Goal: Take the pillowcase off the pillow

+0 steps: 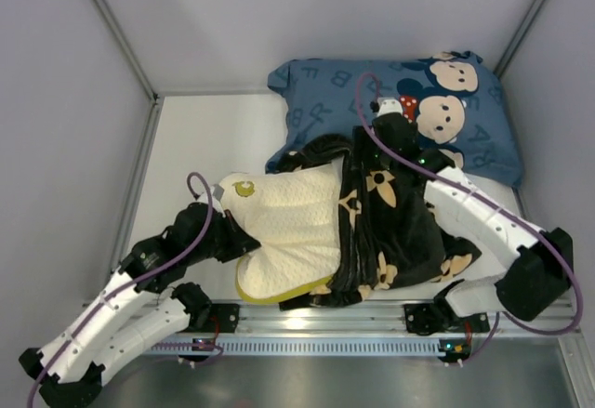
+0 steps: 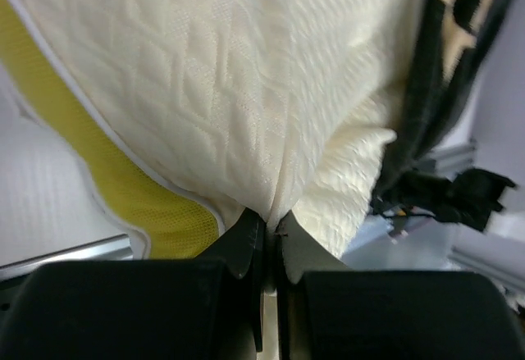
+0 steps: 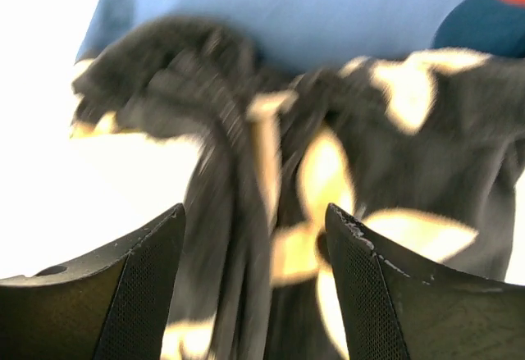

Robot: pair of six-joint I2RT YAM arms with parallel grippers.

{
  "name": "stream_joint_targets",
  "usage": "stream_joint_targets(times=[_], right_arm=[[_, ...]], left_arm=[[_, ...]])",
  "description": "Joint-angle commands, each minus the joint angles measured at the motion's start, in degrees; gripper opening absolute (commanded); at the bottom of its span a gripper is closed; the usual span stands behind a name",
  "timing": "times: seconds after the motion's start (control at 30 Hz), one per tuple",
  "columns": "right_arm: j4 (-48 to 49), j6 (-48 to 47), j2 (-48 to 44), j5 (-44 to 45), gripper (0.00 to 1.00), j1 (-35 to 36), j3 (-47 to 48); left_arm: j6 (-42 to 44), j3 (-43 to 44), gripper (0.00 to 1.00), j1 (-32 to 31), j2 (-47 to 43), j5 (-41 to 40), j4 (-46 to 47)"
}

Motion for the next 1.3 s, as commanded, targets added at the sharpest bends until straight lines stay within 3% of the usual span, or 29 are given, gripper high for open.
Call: stream_joint_targets(times=[0.0, 0.23, 0.37, 0.53, 0.63, 0.73, 0.83, 0.87, 1.27], right_arm=[[-0.4, -1.7, -7.7, -2.2, 0.66, 3.1, -3.9], [-2.7, 3.8, -22.4, -8.6, 0.65, 14.3, -19.1], [-3.7, 10.4, -27.8, -5.7, 0.65, 23.1, -27.5], [-2.8, 16.8, -26.4, 1.6, 0.65, 32.8, -33.0], [-2.3, 18.3, -20.2, 4.6, 0.64, 35.2, -32.3], [0.1, 18.7, -14.7, 6.7, 0.55, 36.9, -31.7], [0.4, 21.2, -12.6, 8.4, 0.19, 37.2, -31.7], [-0.3, 21.9, -12.9, 9.5, 0.0, 37.2, -31.9], [-14.5, 31.5, -33.7, 28.9, 0.0, 36.8, -34.4]], left_arm=[[2.1, 4.6, 0.0, 0.1, 4.5, -12.9, -1.2], [4.5, 9.3, 0.0, 0.1, 11.5, -18.6, -1.4], [5.9, 12.5, 0.0, 0.1, 12.3, -18.0, -1.5], [5.8, 13.7, 0.0, 0.1, 10.0, -15.8, -1.5], [5.8, 13.9, 0.0, 0.1, 9.3, -14.9, -1.5], [6.1, 14.3, 0.0, 0.1, 8.3, -14.3, -1.7], [6.2, 15.6, 0.0, 0.1, 7.0, -14.7, -2.8], [6.3, 16.3, 0.0, 0.1, 6.9, -15.7, -3.4], [6.8, 40.0, 0.0, 0.1, 1.7, -30.4, -21.6]])
